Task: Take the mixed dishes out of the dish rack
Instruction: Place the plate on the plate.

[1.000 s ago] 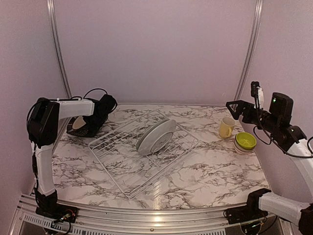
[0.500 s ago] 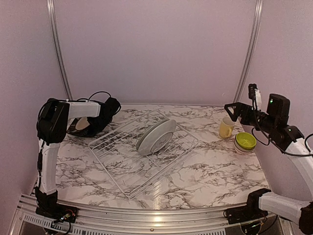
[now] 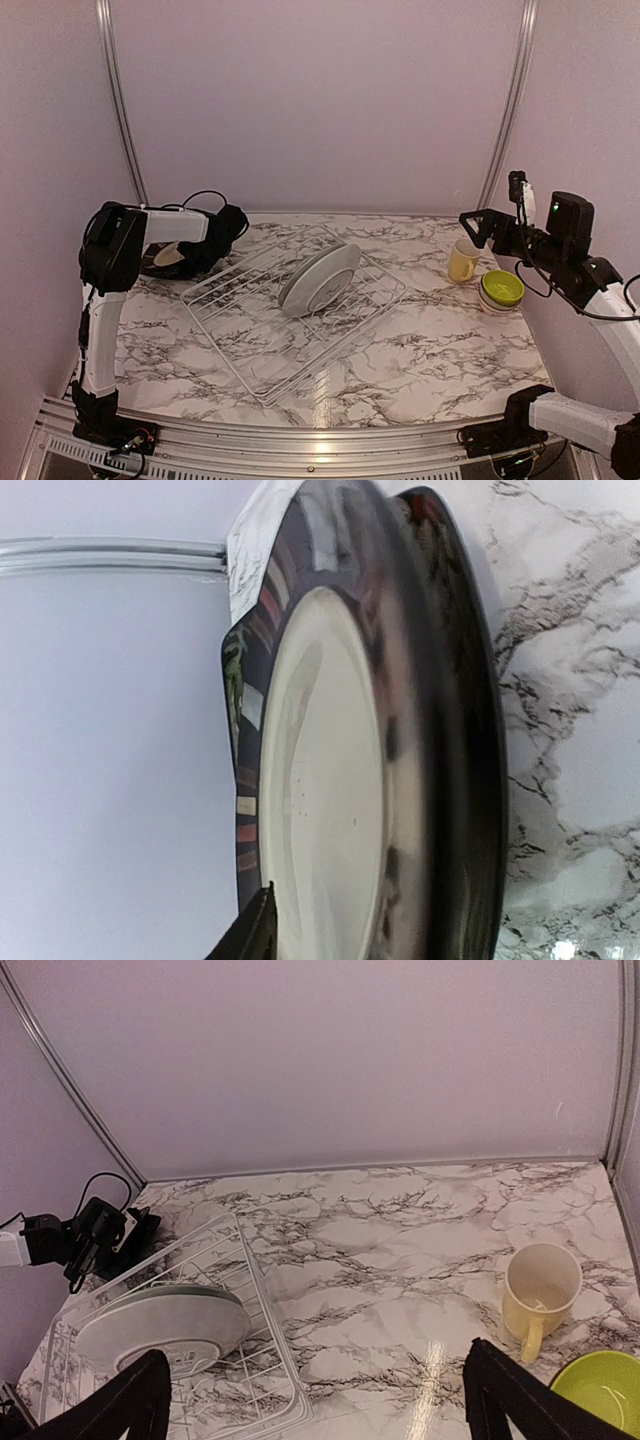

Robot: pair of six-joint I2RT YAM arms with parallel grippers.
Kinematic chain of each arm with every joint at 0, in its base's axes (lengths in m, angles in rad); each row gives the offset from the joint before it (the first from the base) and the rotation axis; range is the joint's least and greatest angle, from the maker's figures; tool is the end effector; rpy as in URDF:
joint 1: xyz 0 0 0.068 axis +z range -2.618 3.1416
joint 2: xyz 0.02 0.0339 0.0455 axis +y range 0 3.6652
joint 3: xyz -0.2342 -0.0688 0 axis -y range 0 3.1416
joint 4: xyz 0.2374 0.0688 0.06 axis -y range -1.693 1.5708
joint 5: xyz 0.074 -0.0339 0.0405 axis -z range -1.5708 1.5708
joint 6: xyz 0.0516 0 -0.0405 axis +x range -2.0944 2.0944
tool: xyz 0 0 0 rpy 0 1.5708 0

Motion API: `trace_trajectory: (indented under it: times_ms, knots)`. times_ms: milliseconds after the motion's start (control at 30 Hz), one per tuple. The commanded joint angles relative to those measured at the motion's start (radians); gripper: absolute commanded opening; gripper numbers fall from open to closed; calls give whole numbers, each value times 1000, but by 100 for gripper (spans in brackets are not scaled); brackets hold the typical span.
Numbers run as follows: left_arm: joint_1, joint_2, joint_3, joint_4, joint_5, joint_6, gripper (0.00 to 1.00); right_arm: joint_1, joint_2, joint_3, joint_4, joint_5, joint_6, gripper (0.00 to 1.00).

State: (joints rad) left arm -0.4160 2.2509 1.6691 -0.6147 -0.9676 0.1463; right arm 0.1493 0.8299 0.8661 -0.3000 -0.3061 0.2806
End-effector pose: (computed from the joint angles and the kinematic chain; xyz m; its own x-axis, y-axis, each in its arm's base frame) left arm 0.4163 -0.1375 0.1191 -0.8490 0.4655 -0.2500 0.0784 0.5789 0.8116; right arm 0.2112 0.0475 0.3227 -0.3667 0.2119 -0.9059 -0.3413 0.8752 0.3429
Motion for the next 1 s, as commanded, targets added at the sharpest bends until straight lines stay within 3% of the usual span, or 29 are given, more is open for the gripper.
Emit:
trace_trajectory:
  times_ms: [0, 333, 533, 733, 967]
  knots:
    - [10, -44, -23, -42, -5, -53, 46, 4, -2, 19, 7, -6, -2, 98]
    - [10, -105, -55, -99, 106, -99, 77, 4, -5, 12, 17, -14, 6, 99]
    - [12, -162, -51, -121, 267, -130, 92, 4, 1, 18, 9, -12, 0, 99]
    - [61, -187, -51, -116, 428, -155, 95, 5, 9, 29, 15, -2, 0, 98]
    - [172, -261, -114, -50, 724, -237, 97, 4, 31, 34, 25, -15, 6, 99]
